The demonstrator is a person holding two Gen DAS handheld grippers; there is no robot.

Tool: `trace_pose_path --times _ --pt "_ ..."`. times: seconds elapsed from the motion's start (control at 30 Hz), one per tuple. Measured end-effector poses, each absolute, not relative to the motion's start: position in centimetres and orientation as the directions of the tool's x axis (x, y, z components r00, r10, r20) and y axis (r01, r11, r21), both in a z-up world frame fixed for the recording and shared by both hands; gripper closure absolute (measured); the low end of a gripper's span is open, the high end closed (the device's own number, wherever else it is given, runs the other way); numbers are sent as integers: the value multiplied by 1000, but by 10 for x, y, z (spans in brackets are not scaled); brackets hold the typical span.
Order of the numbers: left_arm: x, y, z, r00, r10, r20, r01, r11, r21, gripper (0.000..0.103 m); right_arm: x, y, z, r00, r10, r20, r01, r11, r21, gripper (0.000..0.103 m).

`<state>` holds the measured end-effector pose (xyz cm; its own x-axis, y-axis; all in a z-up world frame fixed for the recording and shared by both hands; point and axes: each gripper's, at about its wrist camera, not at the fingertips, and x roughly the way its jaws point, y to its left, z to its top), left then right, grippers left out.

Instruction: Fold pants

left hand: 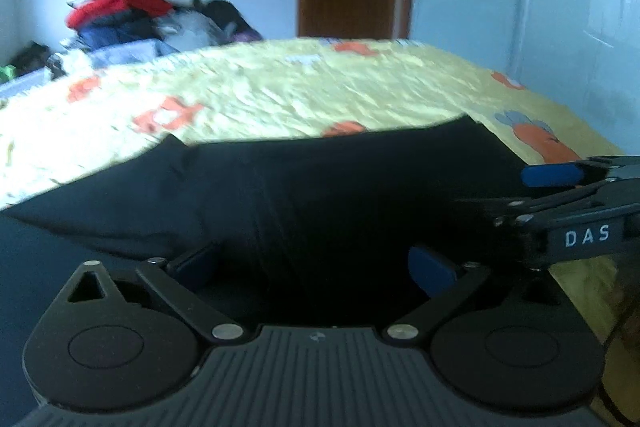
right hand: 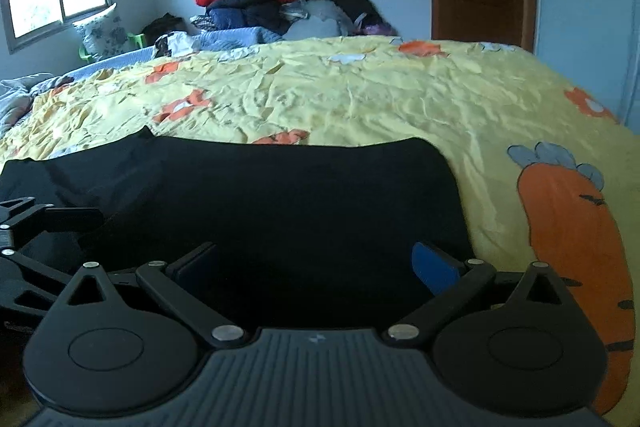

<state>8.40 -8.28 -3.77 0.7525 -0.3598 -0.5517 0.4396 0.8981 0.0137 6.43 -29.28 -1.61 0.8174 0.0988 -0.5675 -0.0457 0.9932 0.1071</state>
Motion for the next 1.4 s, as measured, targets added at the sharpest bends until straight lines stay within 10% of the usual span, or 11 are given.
trace_pose_path --times 1.4 --pt "87 -26 -34 770 -219 -600 267 964 -9 0 51 -266 -22 812 55 -580 -72 997 -6 0"
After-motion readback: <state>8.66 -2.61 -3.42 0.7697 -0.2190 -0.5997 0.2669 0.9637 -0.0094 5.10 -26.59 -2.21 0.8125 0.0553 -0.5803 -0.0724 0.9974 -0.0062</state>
